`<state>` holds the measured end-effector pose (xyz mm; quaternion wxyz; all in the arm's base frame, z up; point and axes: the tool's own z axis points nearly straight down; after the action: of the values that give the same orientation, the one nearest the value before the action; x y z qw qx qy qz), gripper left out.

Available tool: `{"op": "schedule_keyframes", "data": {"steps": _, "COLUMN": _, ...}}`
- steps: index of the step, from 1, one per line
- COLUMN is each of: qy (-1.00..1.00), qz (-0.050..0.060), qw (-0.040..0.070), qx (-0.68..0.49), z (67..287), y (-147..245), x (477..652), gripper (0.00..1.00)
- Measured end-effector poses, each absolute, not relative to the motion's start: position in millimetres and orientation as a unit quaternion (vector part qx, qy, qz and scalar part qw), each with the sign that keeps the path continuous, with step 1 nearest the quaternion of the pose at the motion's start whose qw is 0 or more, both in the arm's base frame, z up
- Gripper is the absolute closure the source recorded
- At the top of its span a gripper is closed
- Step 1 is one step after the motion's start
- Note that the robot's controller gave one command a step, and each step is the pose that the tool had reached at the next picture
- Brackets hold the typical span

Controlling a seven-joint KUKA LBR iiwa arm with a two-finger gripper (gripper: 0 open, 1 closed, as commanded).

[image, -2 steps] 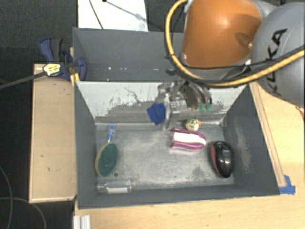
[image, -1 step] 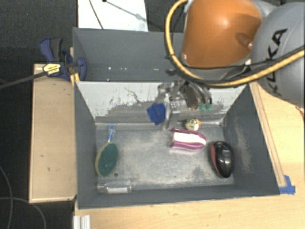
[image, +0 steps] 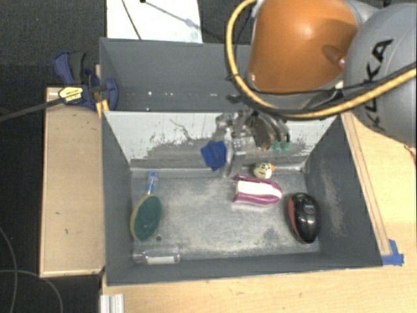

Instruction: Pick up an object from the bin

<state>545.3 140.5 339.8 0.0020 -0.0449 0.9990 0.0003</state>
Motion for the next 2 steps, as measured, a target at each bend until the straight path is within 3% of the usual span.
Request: {"op": "schedule_keyframes", "data": {"steps": 2, "qy": 0.999, "qz": 0.000, "qw": 0.002, "qx": -0.046, "z": 339.8, "y": 140.5, "x": 545.3, "gripper": 1.00}}
